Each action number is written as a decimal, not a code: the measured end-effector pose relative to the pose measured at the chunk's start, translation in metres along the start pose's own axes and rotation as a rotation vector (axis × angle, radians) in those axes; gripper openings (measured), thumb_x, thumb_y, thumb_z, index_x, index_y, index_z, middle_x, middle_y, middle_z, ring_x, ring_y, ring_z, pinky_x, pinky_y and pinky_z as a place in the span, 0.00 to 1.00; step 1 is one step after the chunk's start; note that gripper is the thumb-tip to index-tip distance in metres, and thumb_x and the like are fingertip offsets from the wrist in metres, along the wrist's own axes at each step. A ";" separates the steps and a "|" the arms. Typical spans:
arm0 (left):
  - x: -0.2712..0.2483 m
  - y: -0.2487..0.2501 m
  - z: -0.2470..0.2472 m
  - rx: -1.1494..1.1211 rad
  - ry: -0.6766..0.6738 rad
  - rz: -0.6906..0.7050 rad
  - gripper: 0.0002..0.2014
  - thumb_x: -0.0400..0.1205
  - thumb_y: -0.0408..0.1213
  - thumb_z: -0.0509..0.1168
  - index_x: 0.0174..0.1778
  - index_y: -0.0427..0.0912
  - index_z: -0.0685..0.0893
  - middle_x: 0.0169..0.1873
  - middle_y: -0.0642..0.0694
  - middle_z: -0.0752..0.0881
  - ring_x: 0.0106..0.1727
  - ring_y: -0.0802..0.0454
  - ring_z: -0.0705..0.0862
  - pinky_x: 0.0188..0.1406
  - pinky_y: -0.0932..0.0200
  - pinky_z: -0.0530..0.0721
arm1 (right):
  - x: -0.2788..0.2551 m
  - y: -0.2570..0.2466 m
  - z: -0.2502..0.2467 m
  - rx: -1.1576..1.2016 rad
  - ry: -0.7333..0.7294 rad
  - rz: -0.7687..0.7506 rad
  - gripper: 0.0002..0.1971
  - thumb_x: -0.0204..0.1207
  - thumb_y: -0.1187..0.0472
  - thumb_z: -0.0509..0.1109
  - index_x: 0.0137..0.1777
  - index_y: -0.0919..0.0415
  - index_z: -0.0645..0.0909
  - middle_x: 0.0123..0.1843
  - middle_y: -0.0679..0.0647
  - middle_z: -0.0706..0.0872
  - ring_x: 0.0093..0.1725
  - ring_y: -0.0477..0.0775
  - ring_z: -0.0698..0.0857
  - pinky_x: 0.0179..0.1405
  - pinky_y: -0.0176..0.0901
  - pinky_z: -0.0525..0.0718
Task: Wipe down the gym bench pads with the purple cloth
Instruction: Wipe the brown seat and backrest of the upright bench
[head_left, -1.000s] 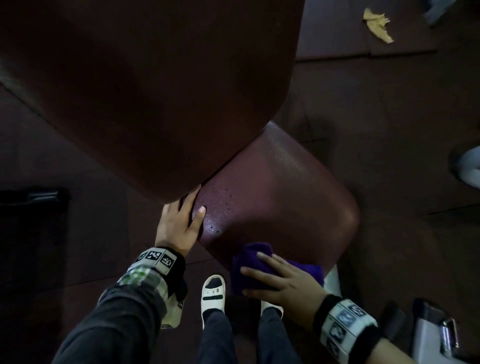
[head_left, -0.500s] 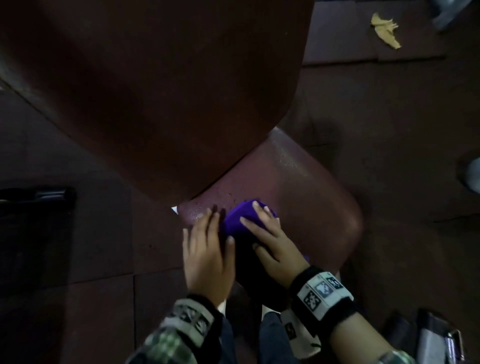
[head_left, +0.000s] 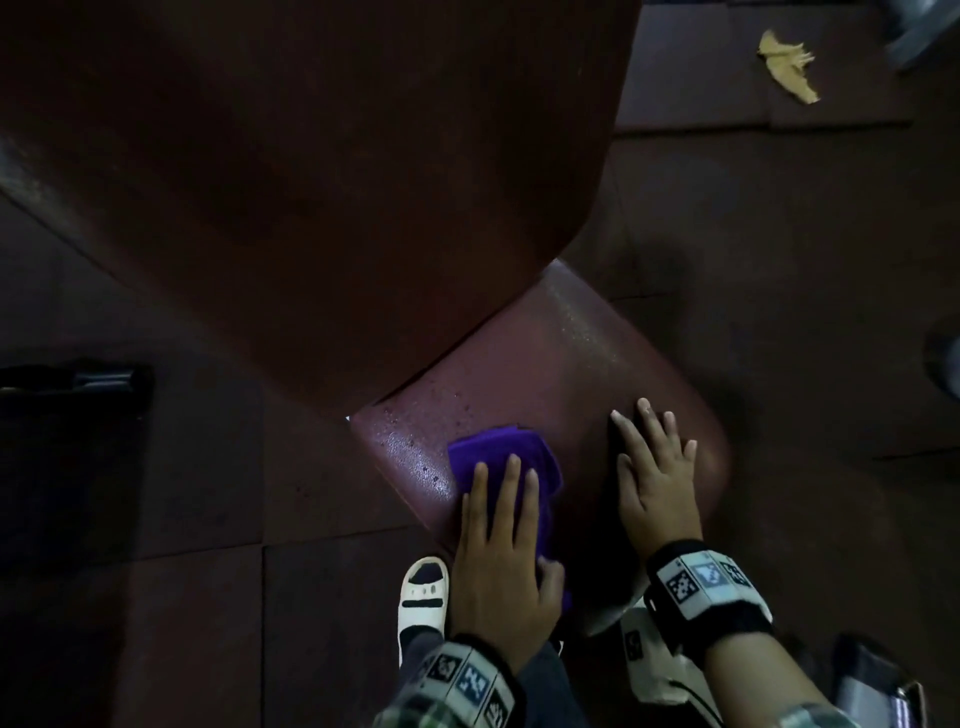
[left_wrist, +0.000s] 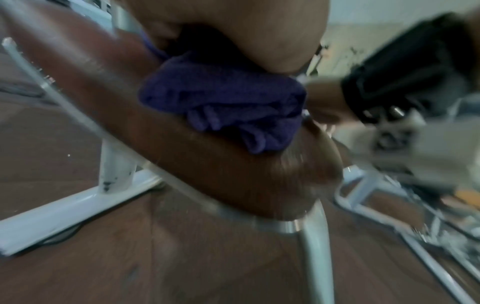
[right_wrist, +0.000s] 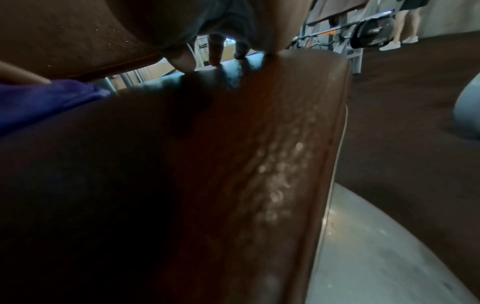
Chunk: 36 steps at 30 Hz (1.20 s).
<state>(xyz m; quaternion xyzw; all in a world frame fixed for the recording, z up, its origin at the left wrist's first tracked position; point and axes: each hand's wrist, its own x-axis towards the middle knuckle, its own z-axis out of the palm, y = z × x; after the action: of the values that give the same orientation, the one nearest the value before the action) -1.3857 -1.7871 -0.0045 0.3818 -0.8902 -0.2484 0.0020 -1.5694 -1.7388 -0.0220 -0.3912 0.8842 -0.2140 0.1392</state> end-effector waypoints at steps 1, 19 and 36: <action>-0.004 -0.002 0.003 -0.003 0.007 0.019 0.41 0.72 0.48 0.62 0.83 0.43 0.61 0.85 0.47 0.53 0.85 0.38 0.50 0.78 0.41 0.57 | 0.000 0.000 0.001 0.005 0.010 0.005 0.27 0.76 0.51 0.47 0.75 0.49 0.70 0.80 0.49 0.63 0.81 0.56 0.55 0.77 0.63 0.46; 0.041 -0.073 -0.020 -0.105 0.326 -0.396 0.31 0.84 0.51 0.50 0.83 0.43 0.60 0.82 0.40 0.61 0.83 0.33 0.53 0.79 0.38 0.61 | -0.001 0.006 0.004 0.054 0.034 -0.010 0.25 0.77 0.52 0.50 0.75 0.47 0.70 0.80 0.43 0.60 0.80 0.44 0.49 0.78 0.58 0.43; 0.092 -0.070 -0.038 -0.021 0.278 -0.287 0.29 0.82 0.50 0.52 0.79 0.45 0.68 0.72 0.41 0.77 0.67 0.27 0.75 0.68 0.38 0.75 | -0.001 0.007 0.004 0.062 0.027 -0.017 0.25 0.78 0.51 0.50 0.75 0.43 0.66 0.80 0.43 0.60 0.80 0.45 0.49 0.77 0.59 0.44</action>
<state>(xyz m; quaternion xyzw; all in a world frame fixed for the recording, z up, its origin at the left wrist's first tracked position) -1.3965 -1.9074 -0.0195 0.5352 -0.8153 -0.2002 0.0936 -1.5720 -1.7350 -0.0290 -0.3913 0.8755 -0.2478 0.1377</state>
